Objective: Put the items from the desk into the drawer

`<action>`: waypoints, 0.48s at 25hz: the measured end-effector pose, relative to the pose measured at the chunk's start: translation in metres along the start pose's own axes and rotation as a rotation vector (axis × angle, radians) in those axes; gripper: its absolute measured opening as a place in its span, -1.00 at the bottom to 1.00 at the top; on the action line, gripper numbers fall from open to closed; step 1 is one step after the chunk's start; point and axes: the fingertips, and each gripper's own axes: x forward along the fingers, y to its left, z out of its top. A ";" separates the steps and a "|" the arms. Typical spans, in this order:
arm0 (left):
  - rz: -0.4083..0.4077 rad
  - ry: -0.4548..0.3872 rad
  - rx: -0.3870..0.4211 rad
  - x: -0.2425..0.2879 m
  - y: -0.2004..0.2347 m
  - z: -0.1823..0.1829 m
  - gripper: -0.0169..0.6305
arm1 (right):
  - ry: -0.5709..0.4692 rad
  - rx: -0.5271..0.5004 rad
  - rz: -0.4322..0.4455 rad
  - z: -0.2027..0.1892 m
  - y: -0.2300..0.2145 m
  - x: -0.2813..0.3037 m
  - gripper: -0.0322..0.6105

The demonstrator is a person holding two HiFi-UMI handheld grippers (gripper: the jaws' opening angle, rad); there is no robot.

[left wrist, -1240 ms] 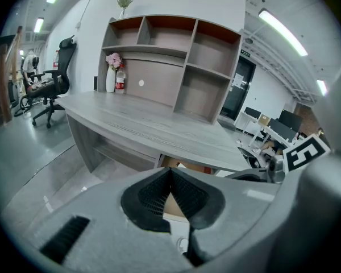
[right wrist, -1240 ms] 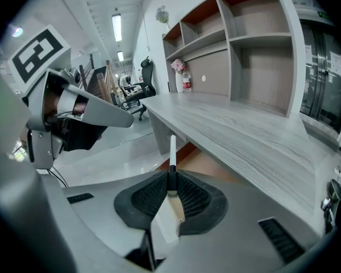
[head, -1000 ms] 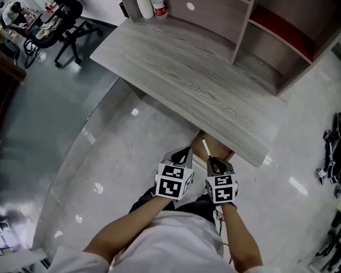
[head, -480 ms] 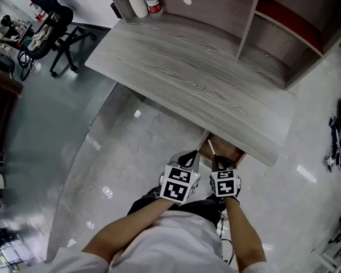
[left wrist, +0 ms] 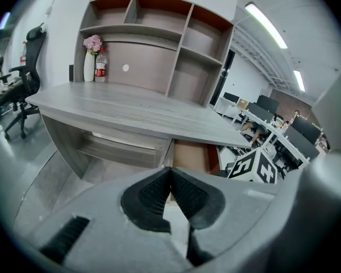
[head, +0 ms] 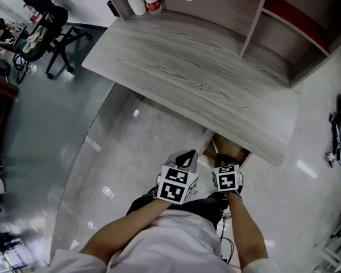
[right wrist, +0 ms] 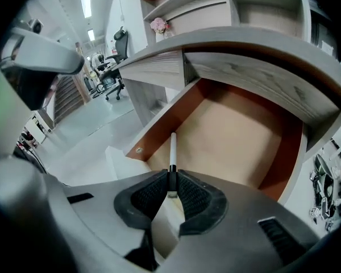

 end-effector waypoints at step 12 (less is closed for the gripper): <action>0.012 -0.027 -0.021 -0.011 0.007 0.001 -0.94 | 0.029 0.038 0.009 -0.002 0.000 0.001 -0.74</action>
